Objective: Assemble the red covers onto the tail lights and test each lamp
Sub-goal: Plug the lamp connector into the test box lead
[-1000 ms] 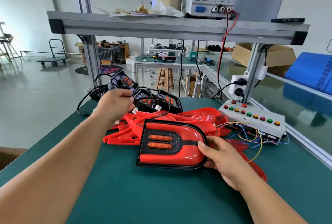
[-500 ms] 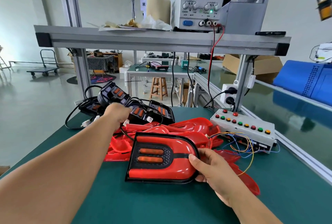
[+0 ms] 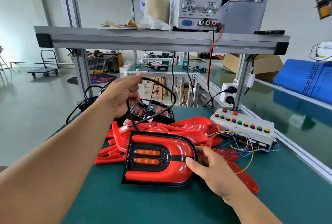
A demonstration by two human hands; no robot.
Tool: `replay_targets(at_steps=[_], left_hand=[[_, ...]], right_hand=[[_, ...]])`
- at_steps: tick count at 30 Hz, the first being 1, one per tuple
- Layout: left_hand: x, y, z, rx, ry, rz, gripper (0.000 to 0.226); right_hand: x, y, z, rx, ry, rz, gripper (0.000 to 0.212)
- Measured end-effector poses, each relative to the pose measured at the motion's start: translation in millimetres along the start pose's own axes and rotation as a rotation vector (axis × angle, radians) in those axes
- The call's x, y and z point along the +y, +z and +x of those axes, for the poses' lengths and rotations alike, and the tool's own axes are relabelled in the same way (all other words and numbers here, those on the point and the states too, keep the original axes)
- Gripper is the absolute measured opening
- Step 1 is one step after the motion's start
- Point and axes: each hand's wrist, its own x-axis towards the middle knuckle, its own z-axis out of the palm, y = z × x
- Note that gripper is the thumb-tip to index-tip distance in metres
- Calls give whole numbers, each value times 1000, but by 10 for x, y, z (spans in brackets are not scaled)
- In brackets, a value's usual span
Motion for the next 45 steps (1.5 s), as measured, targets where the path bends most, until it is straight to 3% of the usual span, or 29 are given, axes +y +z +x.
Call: replay_targets(at_steps=[3,5,9,12,16,19,22,24,26,28,29,30,31,32,34,35,38,41,43,45], left_hand=[[-85,-131,-41,-13,24,-283,21],[-108,-231,-50,-20,25,-340,21],[-52,-373,-69,-99,76,-228,18],[-16,-359,-74,-161,73,-169,14],[13,-277,-69,-198,27,-143,20],[13,-260,-46,-230,10,-122,26],[7,-272,-17,-250,-17,-150,27],[-12,-269,16,-168,-36,-162,27],[-45,-240,61,40,-39,-33,25],[-119,-189,75,350,35,384,21],[-157,-145,43,483,155,623,21],[-192,-75,-22,502,338,810,22],[-229,22,-116,370,552,944,24],[-276,125,-215,125,727,1060,28],[-407,342,-376,-348,899,1282,42],[-455,435,-418,-472,926,1348,48],[-416,572,-406,-480,924,1262,43],[-321,623,-331,-454,941,1122,33],[-268,703,-282,-436,941,1073,27],[-206,777,-241,-402,891,996,20]], right_hand=[[15,-1,16,-10,3,-18,24],[30,-9,23,-3,7,-55,28],[37,-21,47,84,4,-188,33],[-71,-33,120,242,-81,-280,8],[-311,-23,364,249,-187,-483,7],[-509,55,622,194,-233,-568,44],[-668,216,817,74,-273,-565,42],[-698,298,899,46,-303,-546,27],[-721,319,951,96,-311,-479,25],[-777,288,998,183,-309,-447,31],[-814,257,1029,224,-315,-438,34],[-866,225,1053,255,-316,-421,35],[-930,200,1077,279,-304,-386,36],[-999,180,1104,298,-266,-339,36],[-1124,144,1160,322,-111,-199,38],[-1172,121,1175,315,3,-100,38],[-1217,10,1174,148,299,296,40],[-1174,-136,1134,14,365,484,44],[-1122,-254,1112,15,332,431,44],[-1030,-407,1072,121,197,78,43]])
